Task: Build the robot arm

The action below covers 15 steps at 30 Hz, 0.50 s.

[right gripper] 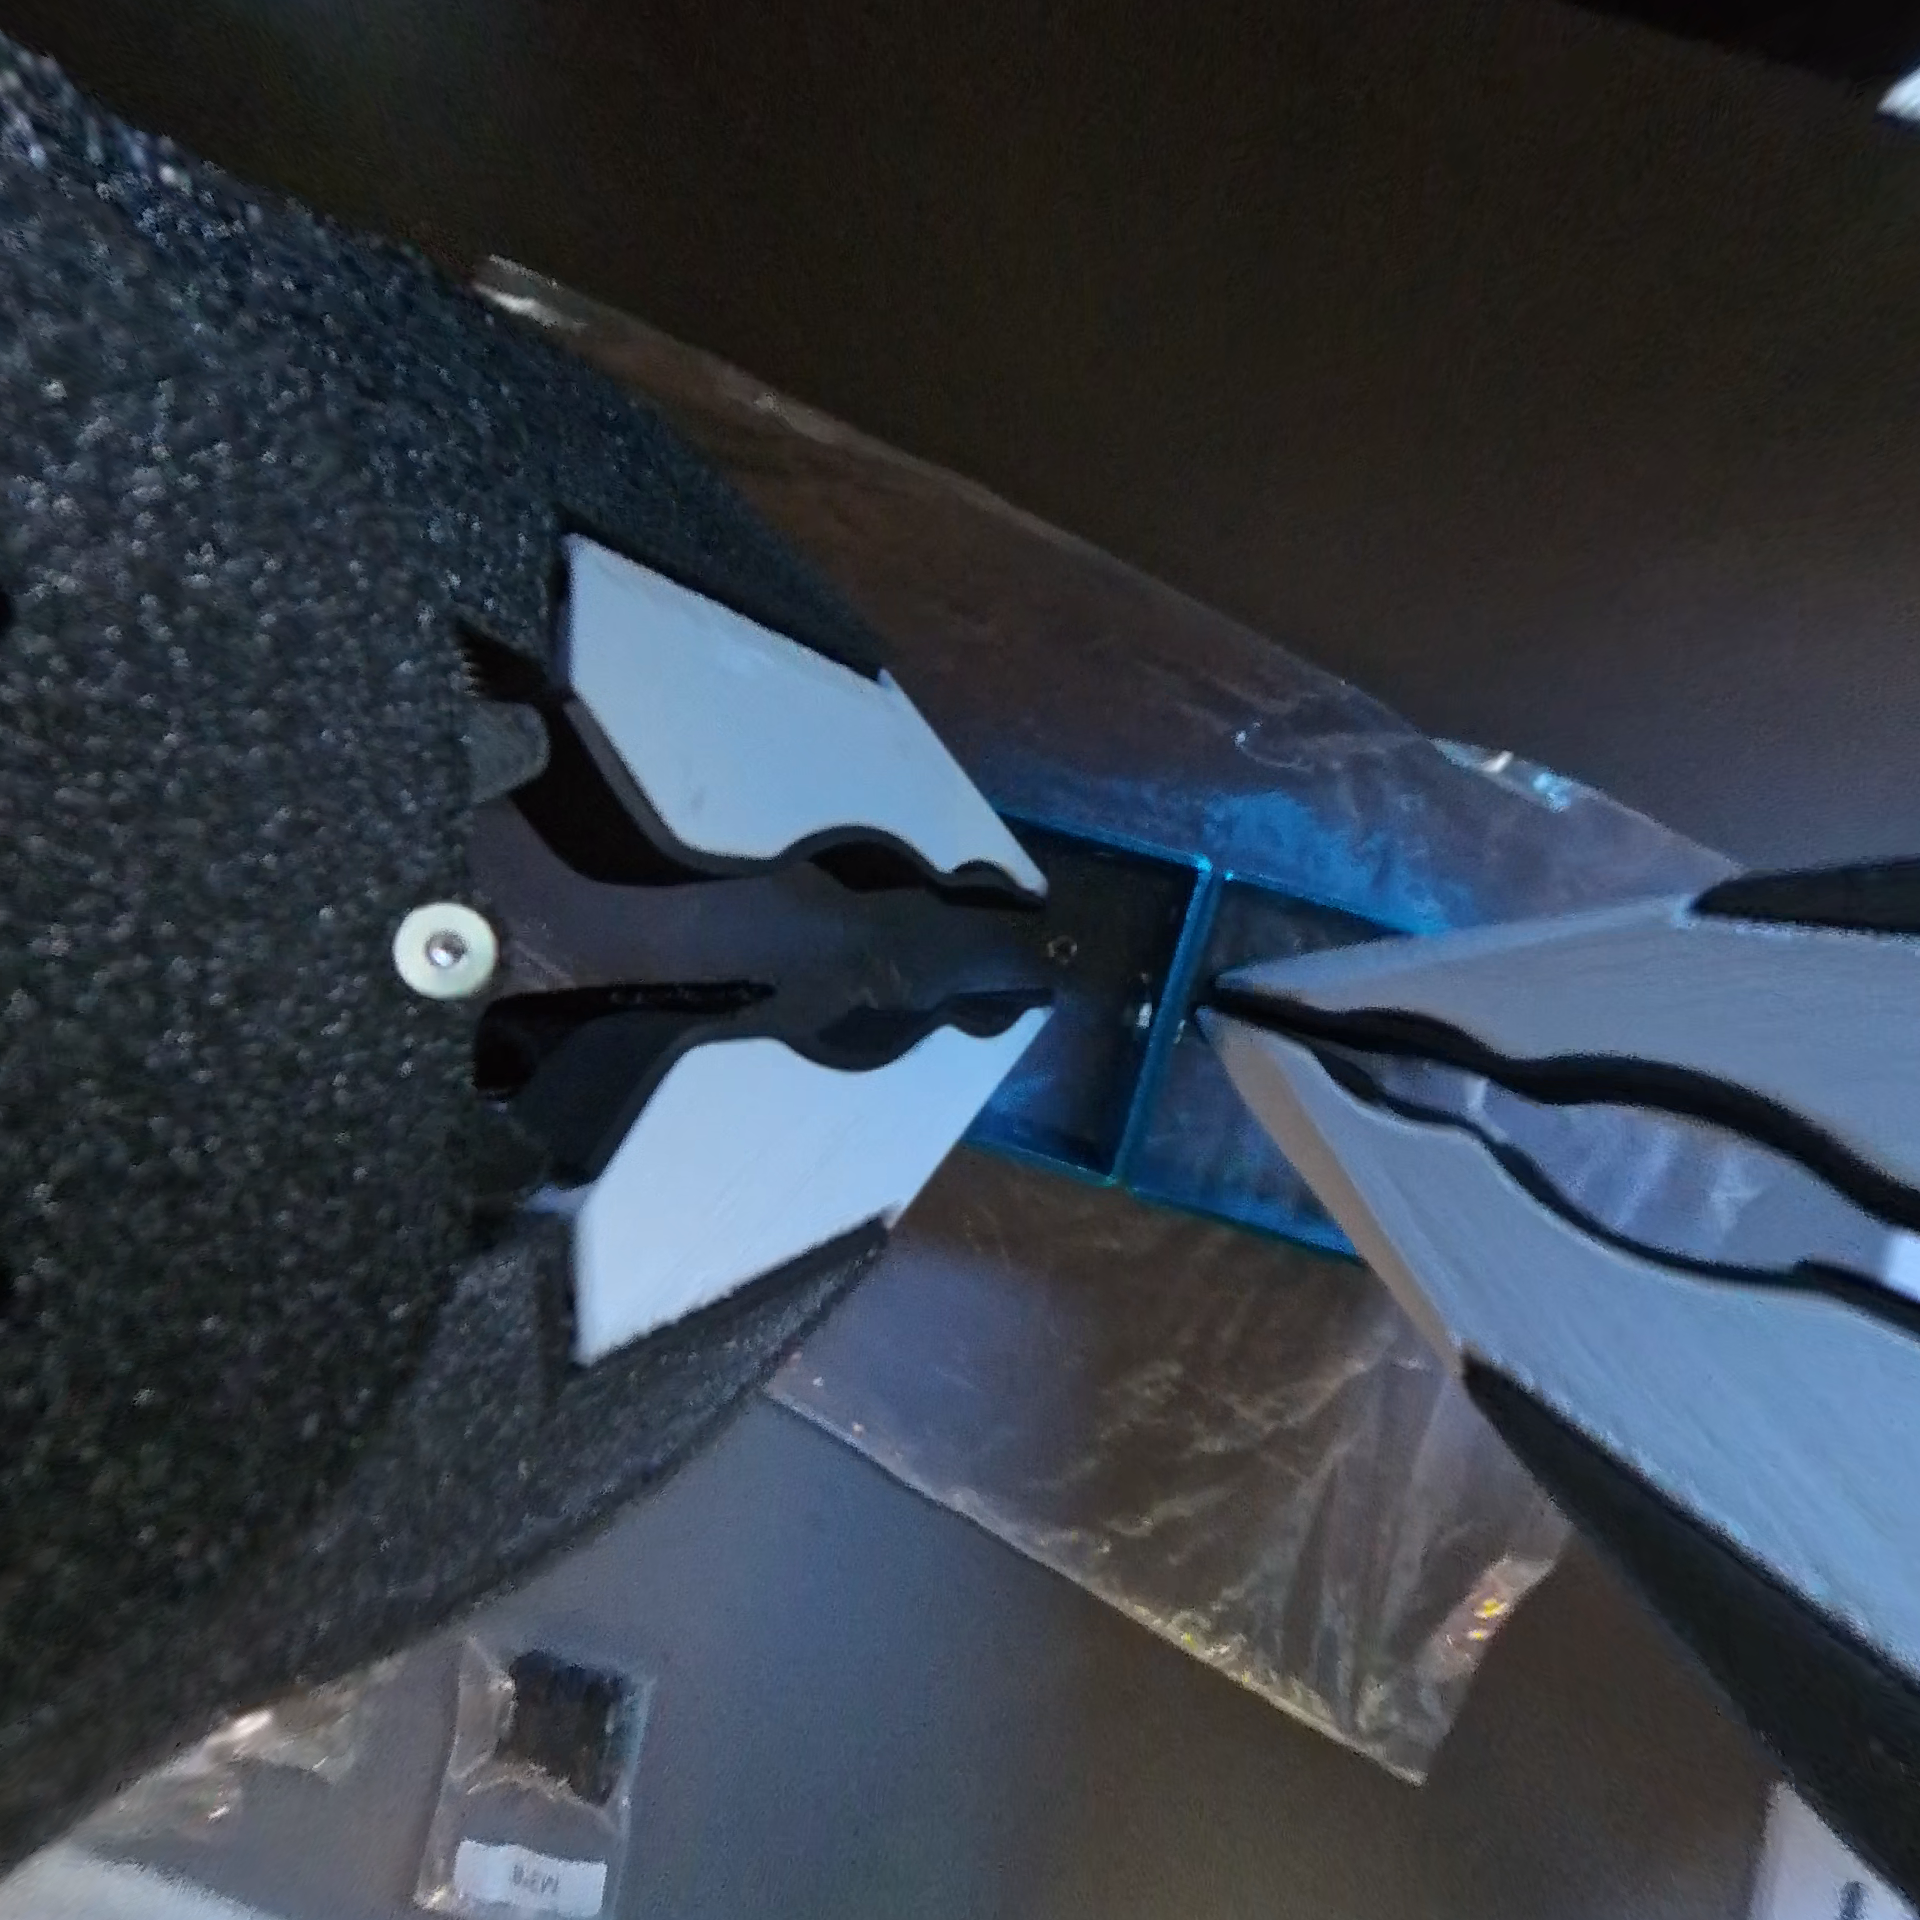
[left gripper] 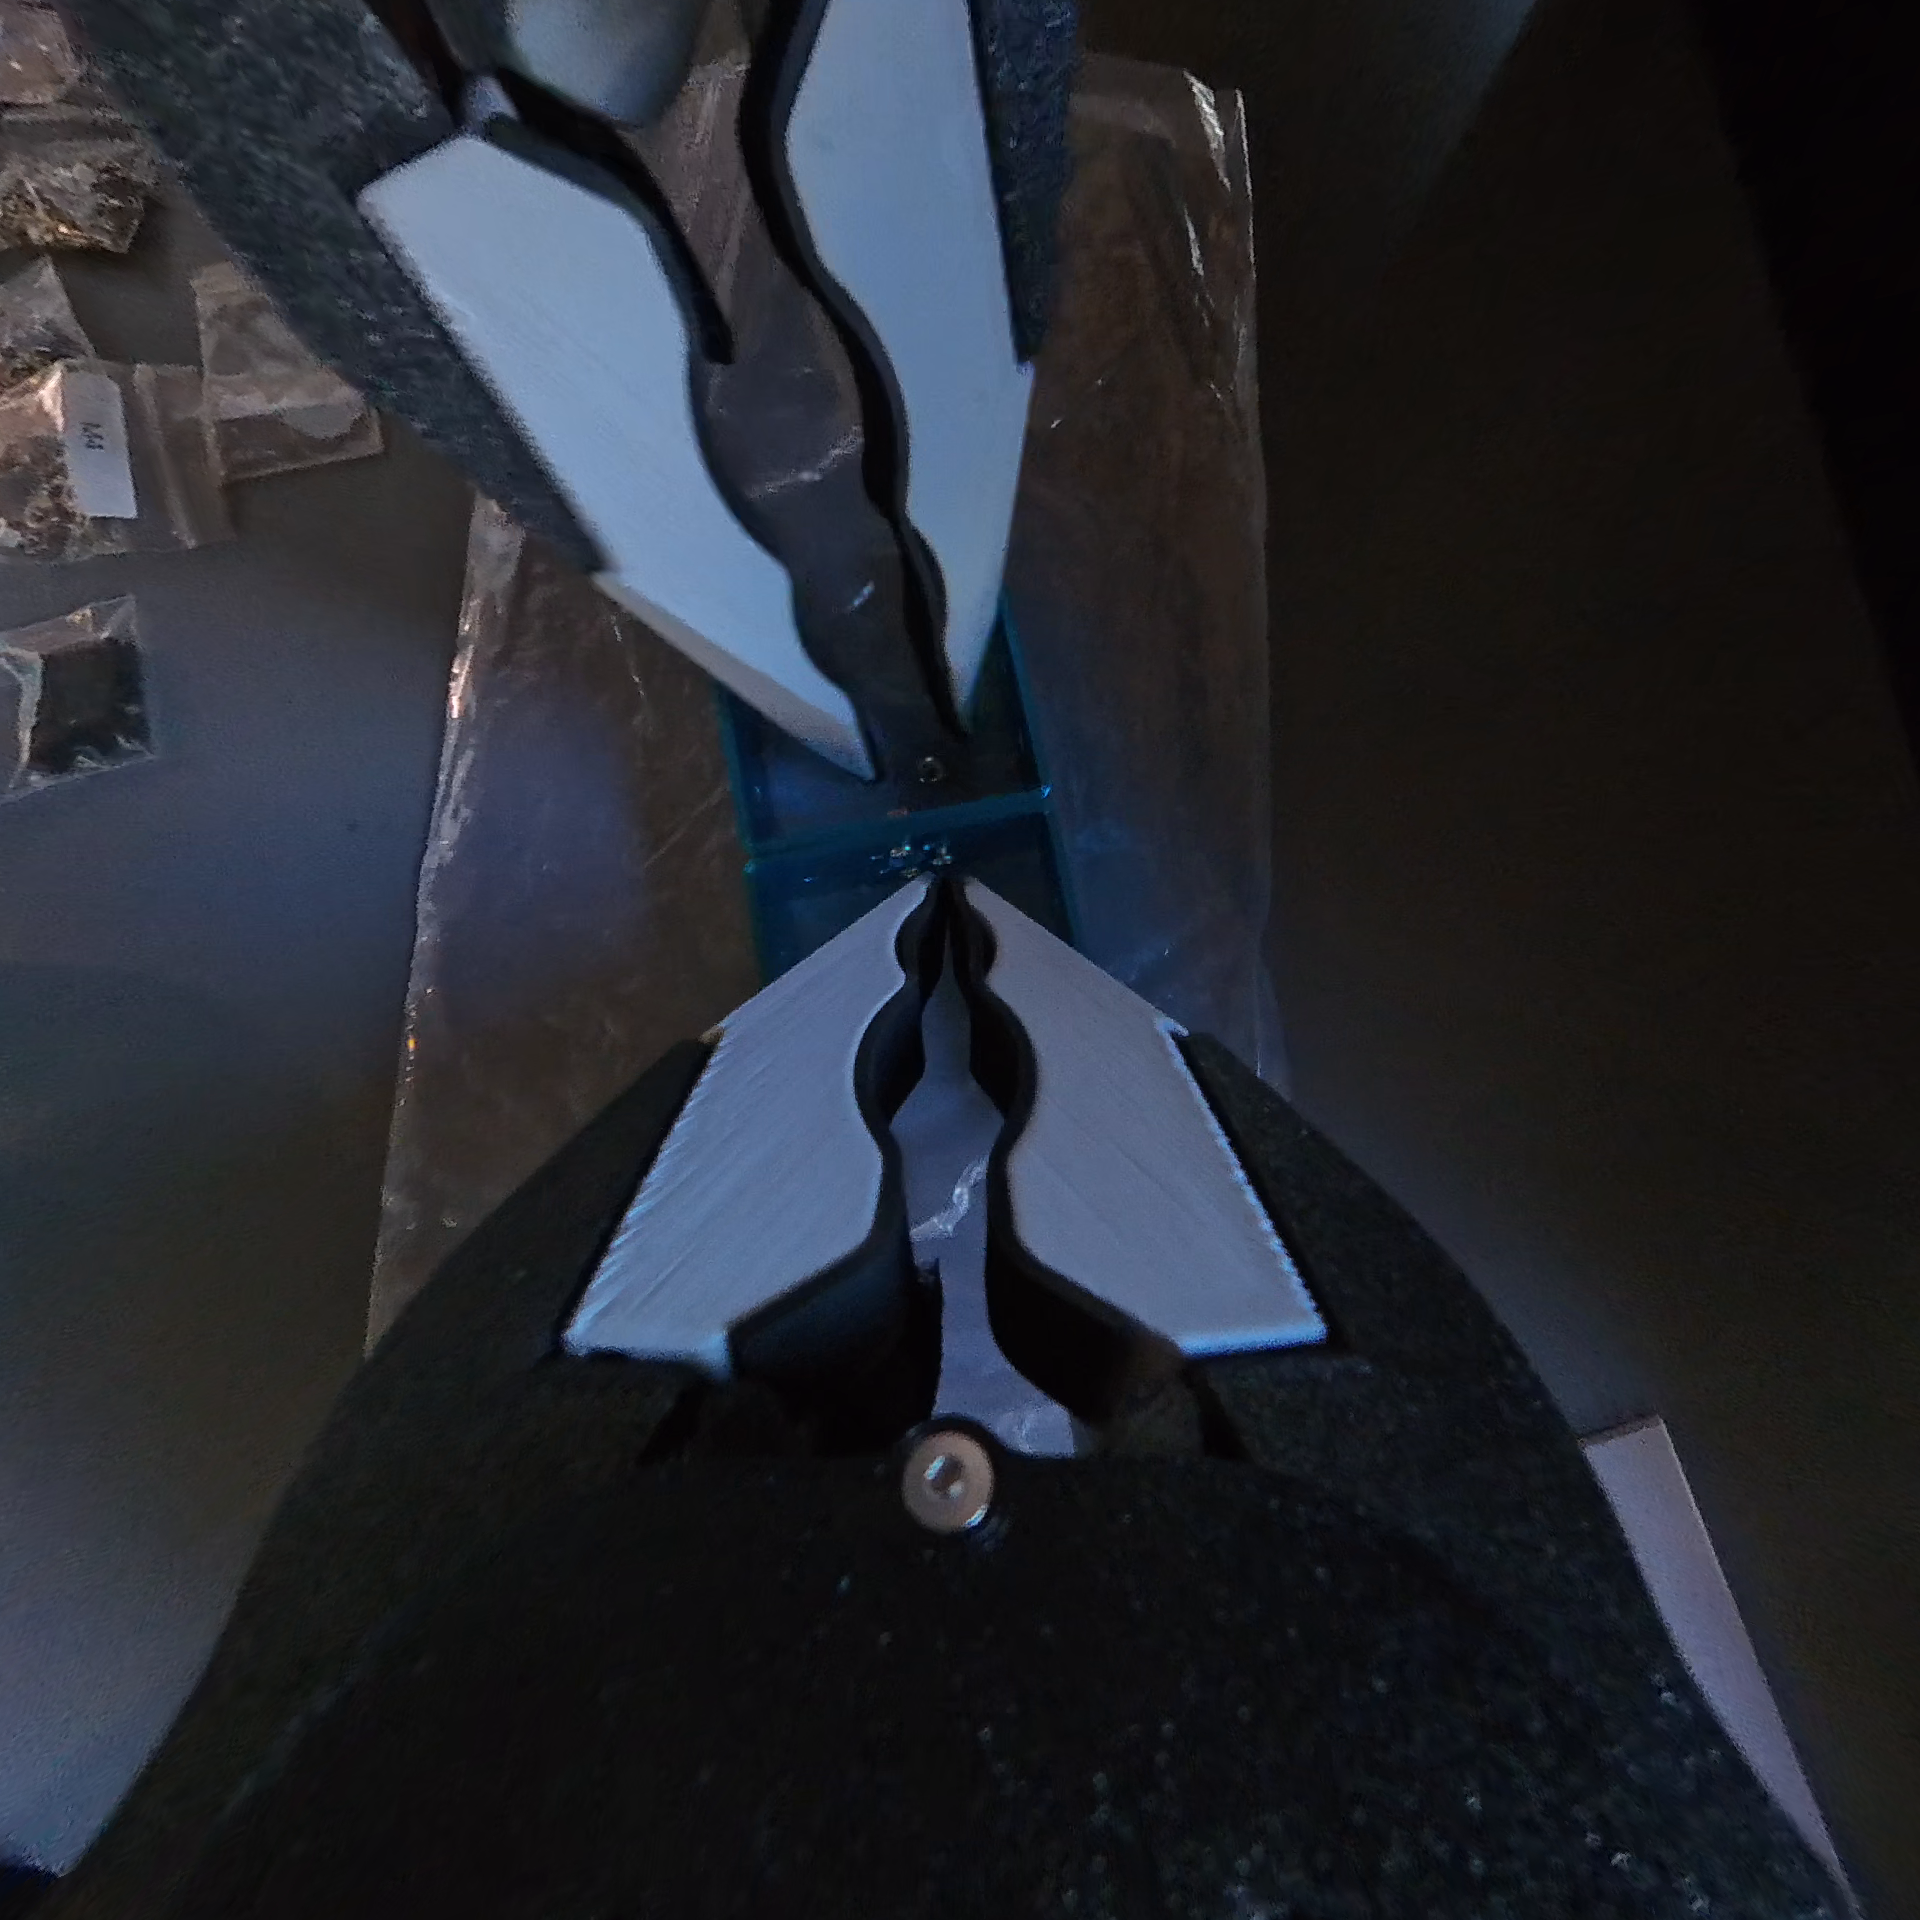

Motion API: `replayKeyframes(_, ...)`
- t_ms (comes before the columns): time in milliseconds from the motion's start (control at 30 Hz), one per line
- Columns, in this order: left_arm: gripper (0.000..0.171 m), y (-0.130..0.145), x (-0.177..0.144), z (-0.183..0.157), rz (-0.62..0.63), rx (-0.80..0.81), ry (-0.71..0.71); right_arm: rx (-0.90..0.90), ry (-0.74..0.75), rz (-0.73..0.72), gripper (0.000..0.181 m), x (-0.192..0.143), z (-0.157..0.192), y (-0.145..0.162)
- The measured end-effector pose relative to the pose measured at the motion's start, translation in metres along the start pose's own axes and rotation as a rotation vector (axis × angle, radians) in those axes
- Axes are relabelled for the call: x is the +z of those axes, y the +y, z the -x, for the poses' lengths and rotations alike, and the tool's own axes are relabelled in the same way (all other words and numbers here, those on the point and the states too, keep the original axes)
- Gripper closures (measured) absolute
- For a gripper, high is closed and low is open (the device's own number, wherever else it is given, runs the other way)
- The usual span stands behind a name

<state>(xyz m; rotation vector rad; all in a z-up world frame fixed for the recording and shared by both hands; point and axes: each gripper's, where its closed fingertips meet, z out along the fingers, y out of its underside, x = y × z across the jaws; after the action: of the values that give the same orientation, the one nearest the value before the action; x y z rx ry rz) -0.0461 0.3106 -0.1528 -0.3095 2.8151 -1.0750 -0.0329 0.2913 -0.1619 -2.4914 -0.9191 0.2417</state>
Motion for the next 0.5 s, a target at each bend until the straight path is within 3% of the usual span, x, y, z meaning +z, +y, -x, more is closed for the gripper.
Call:
replayKeyframes(367,0.171,-0.0022,0.0063,-0.0032,-0.010,0.000,0.017,0.036,-0.038,0.047,0.167,0.0032,0.0023,-0.0039)
replayKeyframes(500,0.171,-0.0024,0.0073,-0.0035,-0.012,-0.002,0.020,-0.013,-0.012,0.051,0.174,0.0038,0.0027,-0.0036)
